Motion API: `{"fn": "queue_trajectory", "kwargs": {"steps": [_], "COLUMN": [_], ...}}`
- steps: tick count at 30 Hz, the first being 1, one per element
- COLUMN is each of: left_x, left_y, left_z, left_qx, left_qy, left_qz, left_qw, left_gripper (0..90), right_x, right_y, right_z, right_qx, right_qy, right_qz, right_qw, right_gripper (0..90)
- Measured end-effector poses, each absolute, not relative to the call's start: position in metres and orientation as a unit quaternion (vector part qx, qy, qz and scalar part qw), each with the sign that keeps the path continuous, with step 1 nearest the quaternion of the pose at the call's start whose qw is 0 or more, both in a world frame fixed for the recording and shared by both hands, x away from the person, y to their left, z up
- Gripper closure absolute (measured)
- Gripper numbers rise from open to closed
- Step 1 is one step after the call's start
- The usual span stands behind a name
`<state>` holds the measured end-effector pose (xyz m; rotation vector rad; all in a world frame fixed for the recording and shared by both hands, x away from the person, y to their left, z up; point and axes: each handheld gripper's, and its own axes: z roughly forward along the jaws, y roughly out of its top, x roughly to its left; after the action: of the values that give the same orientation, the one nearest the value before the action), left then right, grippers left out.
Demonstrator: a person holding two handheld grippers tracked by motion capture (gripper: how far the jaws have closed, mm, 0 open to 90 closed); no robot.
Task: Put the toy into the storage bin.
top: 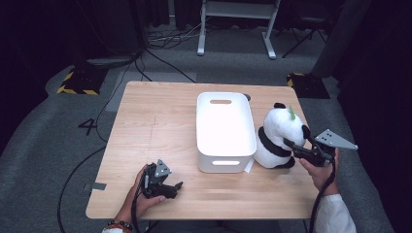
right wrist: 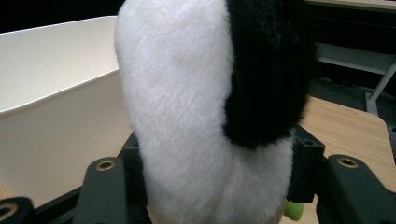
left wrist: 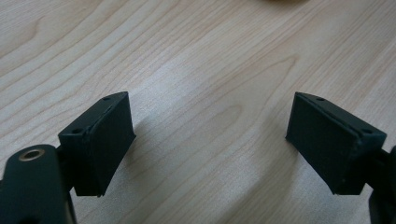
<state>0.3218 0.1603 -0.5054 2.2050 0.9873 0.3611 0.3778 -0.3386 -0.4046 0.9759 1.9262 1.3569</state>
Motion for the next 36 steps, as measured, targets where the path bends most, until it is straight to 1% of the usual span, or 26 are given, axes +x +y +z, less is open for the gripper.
{"fn": "queue_trajectory", "kwargs": {"steps": [17,24,36], "left_x": [0.321,0.321,0.321], "left_y": [0.160,0.160,0.160], "left_z": [-0.505,-0.505,-0.505], "left_qx": [0.847,0.847,0.846], "left_qy": [0.383,0.383,0.384], "left_qz": [0.142,0.141,0.141], "left_qw": [0.341,0.341,0.341], "left_gripper": [14.9,14.9,14.9], "right_x": [0.379,0.376,0.377], "right_y": [-0.341,-0.346,-0.336], "right_z": [-0.389,-0.368,-0.339], "right_qx": [0.349,0.345,0.325], "right_qy": [0.718,0.707,0.714], "right_qz": [0.528,0.538,0.535], "right_qw": [0.291,0.302,0.314], "right_gripper": [41.5,41.4,41.1]}}
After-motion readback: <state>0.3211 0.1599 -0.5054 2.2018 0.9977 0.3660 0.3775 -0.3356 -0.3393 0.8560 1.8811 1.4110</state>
